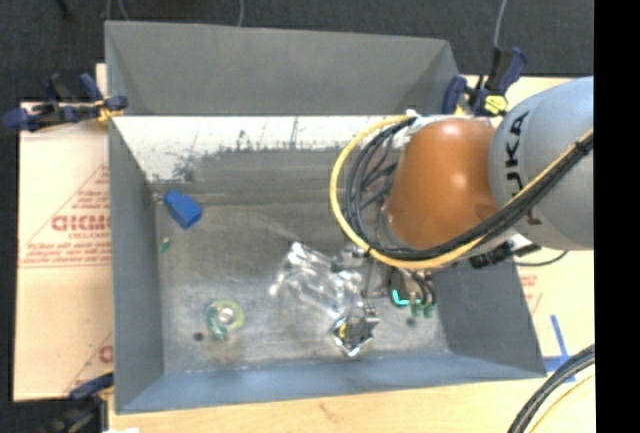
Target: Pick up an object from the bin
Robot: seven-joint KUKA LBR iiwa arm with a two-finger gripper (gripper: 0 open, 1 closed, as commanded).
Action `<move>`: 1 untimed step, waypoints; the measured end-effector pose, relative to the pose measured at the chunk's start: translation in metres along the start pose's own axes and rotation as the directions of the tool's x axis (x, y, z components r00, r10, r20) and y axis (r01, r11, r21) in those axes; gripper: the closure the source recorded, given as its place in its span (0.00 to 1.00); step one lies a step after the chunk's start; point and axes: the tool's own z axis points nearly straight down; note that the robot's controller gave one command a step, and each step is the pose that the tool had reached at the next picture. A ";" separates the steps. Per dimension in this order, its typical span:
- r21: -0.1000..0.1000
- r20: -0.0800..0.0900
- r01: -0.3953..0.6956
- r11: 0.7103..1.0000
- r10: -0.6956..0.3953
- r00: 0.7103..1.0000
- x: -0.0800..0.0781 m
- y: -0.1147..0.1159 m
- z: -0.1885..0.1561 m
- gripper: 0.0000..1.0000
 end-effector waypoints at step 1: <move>0.001 0.006 0.097 0.995 -0.097 0.995 -0.079 0.002 0.073 0.00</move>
Offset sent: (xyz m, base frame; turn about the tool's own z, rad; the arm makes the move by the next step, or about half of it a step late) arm 0.0759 0.0030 -0.0742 -0.0982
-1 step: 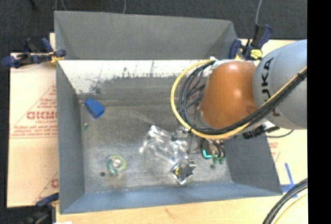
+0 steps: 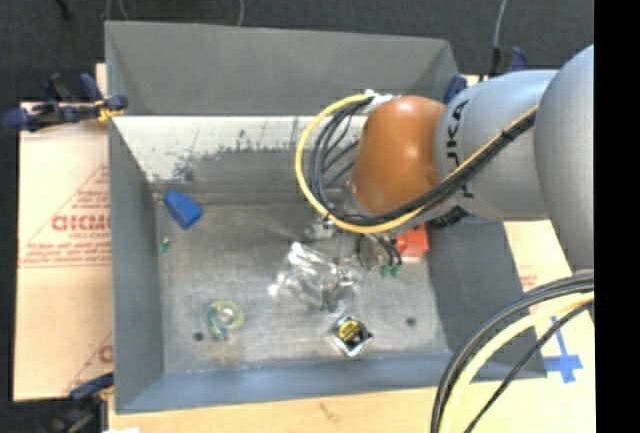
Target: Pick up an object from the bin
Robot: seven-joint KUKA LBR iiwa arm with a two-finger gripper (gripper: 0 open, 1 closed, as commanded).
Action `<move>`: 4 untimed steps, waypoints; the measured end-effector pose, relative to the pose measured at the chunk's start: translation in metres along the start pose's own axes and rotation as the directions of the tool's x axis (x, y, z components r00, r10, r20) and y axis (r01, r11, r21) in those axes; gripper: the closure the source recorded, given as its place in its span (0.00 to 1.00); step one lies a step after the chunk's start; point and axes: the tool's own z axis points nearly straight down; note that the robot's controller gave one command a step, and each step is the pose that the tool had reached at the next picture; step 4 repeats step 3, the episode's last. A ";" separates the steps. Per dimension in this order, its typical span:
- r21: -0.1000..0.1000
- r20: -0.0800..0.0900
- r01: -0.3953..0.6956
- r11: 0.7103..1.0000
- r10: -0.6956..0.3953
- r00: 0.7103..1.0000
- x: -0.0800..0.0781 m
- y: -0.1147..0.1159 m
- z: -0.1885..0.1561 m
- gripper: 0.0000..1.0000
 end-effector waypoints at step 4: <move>0.005 0.008 0.116 0.993 -0.116 0.993 0.009 -0.070 -0.166 1.00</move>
Offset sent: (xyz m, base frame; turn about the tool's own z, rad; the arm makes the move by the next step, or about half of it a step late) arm -0.0038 0.0097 -0.0226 0.0578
